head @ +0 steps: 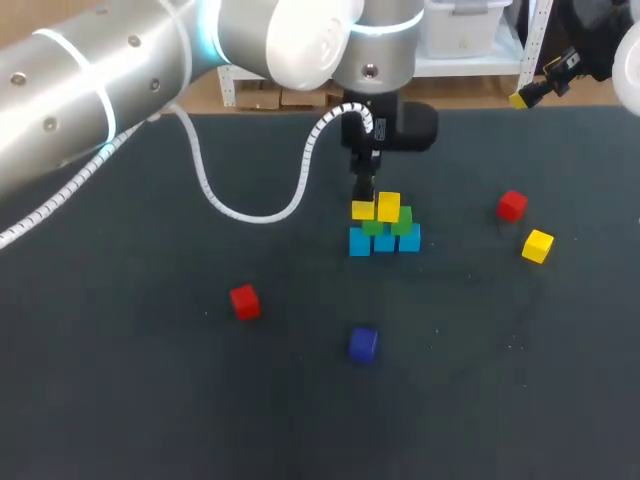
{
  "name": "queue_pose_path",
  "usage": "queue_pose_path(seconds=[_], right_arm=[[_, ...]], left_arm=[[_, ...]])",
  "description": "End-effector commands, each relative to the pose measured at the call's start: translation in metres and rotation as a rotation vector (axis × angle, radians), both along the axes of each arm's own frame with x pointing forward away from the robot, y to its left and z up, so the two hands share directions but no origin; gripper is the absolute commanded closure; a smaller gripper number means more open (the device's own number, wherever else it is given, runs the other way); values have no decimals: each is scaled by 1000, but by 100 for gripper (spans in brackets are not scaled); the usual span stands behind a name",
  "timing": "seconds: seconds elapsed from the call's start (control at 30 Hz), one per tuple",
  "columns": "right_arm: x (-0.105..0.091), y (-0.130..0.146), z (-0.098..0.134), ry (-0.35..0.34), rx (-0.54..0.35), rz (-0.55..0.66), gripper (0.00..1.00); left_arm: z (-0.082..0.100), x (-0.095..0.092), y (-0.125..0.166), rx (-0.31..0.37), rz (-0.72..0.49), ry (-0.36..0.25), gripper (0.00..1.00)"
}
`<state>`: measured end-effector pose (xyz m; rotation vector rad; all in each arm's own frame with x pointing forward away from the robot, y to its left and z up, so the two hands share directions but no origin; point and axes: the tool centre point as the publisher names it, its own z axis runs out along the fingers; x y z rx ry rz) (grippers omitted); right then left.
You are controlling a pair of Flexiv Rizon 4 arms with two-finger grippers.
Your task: Place the blue cubes, place green cubes on the blue cubes, place the yellow cubes on the green cubes, then place the red cubes on the yellow cubes, and place purple cube on the red cubes.
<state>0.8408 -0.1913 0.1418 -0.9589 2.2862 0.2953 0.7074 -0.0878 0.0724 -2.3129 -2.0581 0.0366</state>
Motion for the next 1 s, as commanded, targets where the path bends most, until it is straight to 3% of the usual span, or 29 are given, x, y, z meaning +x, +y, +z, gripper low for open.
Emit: queue_pose_path(seconds=[0.03,1.0], right_arm=[[-1,-1,1,-1,0,0,0],[-1,-1,1,-1,0,0,0]], left_arm=[[-2,4,-1,1,1,6,100],[-3,13,-5,5,-1,16,100]])
